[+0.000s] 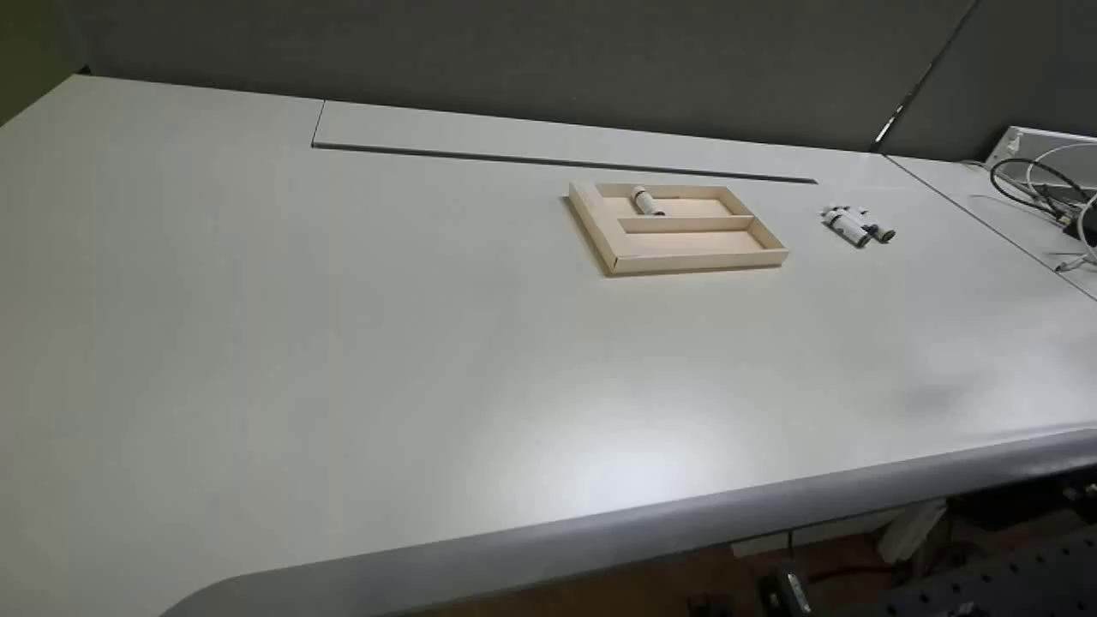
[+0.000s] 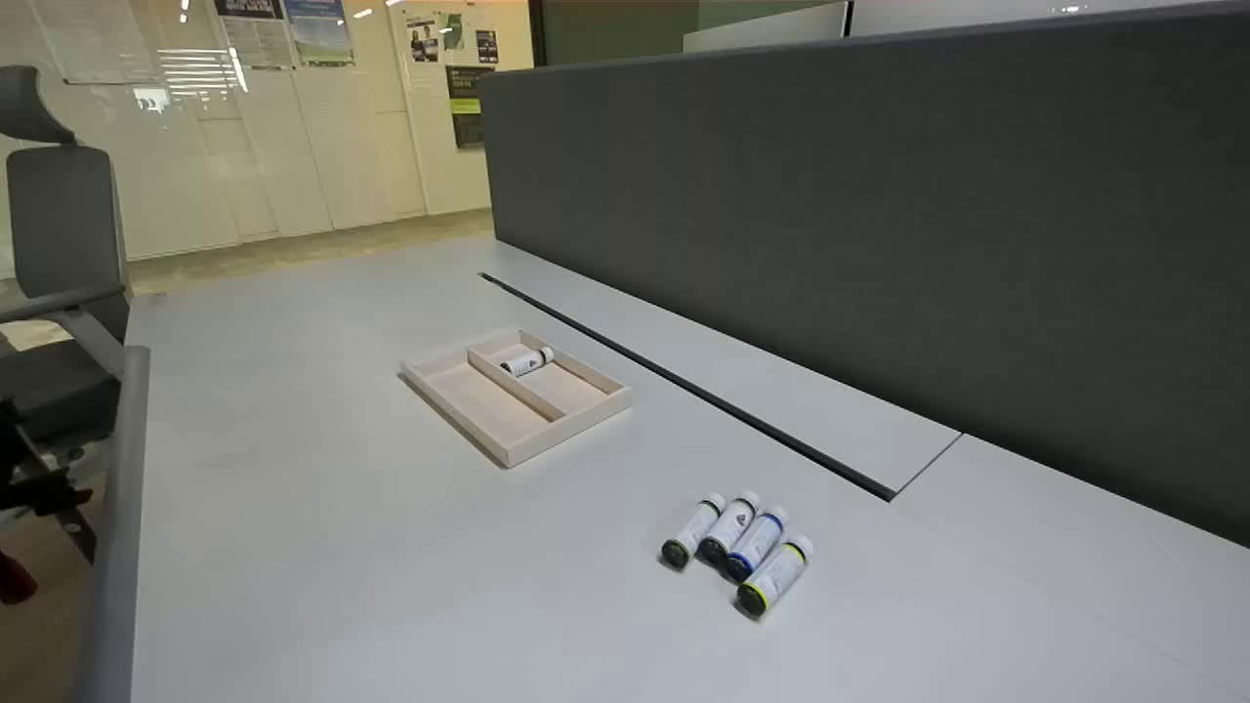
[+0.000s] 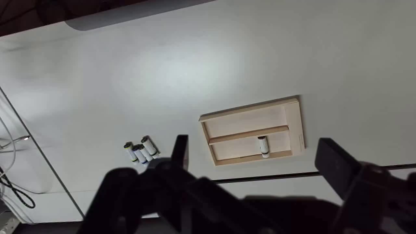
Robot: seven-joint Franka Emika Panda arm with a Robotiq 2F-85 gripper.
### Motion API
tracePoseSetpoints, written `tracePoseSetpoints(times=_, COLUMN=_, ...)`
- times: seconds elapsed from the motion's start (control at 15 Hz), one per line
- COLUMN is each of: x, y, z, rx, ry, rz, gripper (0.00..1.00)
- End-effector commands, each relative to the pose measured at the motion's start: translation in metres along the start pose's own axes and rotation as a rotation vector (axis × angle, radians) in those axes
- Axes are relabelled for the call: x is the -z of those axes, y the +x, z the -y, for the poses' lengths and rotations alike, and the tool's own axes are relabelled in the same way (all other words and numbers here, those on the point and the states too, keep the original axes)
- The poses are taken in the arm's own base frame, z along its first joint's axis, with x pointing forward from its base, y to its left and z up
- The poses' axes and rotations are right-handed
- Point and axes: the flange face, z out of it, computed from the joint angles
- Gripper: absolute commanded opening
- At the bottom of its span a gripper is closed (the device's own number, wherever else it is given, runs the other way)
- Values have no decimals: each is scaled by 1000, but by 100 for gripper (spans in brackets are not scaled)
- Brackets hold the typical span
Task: Pick up a vial and put it in the top compartment of the beige tray
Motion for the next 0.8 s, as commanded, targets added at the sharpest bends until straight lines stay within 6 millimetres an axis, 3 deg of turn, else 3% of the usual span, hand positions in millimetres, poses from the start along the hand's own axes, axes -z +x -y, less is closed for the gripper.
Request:
tracePoseSetpoints(times=0.0, x=0, y=0, z=0, rx=0, ry=0, rz=-1, gripper=100)
tracePoseSetpoints(times=0.53, x=1, y=0, z=0, rx=0, ry=1, rz=-4, gripper=100)
tracePoseSetpoints(times=0.73, x=-13, y=23, z=4, rx=85, ry=70, rz=-15, gripper=100)
